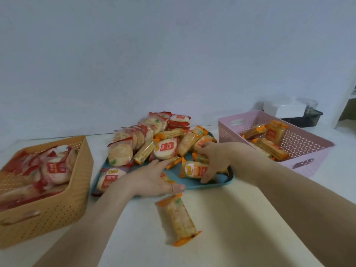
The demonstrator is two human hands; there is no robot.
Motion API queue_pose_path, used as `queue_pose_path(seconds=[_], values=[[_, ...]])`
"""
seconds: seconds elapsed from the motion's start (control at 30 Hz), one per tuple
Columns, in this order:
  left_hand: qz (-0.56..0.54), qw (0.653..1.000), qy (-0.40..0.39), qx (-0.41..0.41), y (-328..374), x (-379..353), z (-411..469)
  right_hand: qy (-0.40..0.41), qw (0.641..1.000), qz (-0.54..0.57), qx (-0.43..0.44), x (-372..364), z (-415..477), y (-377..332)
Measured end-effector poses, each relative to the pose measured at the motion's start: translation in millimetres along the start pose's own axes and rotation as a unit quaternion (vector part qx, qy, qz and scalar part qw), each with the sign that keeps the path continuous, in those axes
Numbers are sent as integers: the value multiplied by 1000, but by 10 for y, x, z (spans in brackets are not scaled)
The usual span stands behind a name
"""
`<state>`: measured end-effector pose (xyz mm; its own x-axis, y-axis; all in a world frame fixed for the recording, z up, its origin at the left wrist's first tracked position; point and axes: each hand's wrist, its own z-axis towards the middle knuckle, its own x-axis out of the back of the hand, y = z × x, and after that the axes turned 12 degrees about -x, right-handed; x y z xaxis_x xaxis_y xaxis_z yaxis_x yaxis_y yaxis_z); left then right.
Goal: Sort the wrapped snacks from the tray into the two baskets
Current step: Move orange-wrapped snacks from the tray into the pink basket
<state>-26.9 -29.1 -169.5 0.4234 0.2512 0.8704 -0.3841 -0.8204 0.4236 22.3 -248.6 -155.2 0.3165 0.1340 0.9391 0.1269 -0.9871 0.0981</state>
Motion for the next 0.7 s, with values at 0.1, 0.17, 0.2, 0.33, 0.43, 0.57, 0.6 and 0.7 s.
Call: queue_pose_path(seconds=[0.1, 0.17, 0.2, 0.33, 0.43, 0.57, 0.6, 0.7], values=[[19, 998, -50, -16, 126, -96, -121, 70, 997, 42, 7, -152, 13, -48], [68, 993, -89, -25, 181, -193, -176, 91, 995, 51, 12, -194, -17, -79], [80, 992, -89, -29, 193, -237, -202, 104, 993, 57, 18, -202, -37, -87], [63, 996, 10, -69, 166, -283, -213, 166, 970, 174, 35, -216, -144, -65], [18, 982, 159, -96, 80, -292, -167, 138, 907, 398, 26, -216, -278, -62], [64, 954, 283, -76, 6, -380, -120, 52, 769, 637, 23, -337, -375, -63], [59, 952, 293, -67, -2, -391, -119, 27, 735, 677, 28, -372, -382, -59], [25, 974, 227, -10, -3, -313, -100, -35, 693, 719, 32, -404, -394, -83]])
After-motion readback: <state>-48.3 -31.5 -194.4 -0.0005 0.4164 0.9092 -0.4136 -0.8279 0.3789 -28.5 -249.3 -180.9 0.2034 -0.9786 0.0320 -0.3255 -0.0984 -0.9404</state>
